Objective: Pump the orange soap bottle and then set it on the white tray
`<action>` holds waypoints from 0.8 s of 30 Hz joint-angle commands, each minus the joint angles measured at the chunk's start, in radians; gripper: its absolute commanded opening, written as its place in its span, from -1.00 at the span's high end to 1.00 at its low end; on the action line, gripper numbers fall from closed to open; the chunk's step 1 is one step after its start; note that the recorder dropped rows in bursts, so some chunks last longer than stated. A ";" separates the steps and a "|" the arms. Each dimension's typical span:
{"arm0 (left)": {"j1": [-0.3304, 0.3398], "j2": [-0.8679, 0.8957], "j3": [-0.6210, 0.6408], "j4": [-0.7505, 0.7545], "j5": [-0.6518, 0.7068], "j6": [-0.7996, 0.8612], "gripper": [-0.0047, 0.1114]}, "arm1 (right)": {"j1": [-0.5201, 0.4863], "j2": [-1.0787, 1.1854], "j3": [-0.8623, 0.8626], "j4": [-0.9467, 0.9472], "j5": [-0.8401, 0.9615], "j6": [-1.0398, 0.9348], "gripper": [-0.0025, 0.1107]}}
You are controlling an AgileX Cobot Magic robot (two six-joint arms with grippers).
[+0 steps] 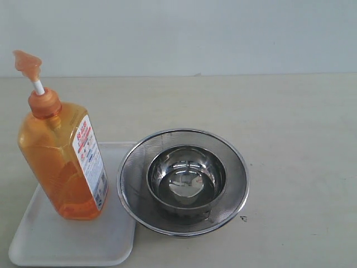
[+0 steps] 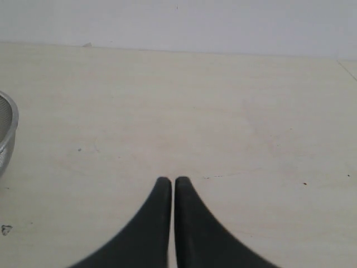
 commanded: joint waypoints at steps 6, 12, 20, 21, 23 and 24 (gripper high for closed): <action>0.041 -0.003 0.003 -0.252 0.144 0.022 0.84 | -0.007 -0.005 0.000 0.010 -0.013 -0.006 0.96; 0.146 -0.003 0.003 -0.326 0.146 0.022 0.84 | -0.007 -0.005 0.000 0.010 -0.013 -0.006 0.96; 0.178 -0.003 0.003 -0.330 0.146 0.185 0.84 | -0.007 -0.005 0.000 0.010 -0.013 -0.006 0.96; 0.178 -0.003 0.003 -0.337 0.146 0.185 0.84 | -0.007 -0.005 0.000 0.010 -0.013 -0.006 0.96; 0.178 -0.003 0.003 -0.357 0.146 0.185 0.84 | -0.007 -0.005 0.000 0.010 -0.013 -0.008 0.96; 0.178 -0.003 0.003 -0.375 0.146 0.185 0.84 | -0.007 -0.005 0.000 0.010 -0.013 -0.008 0.96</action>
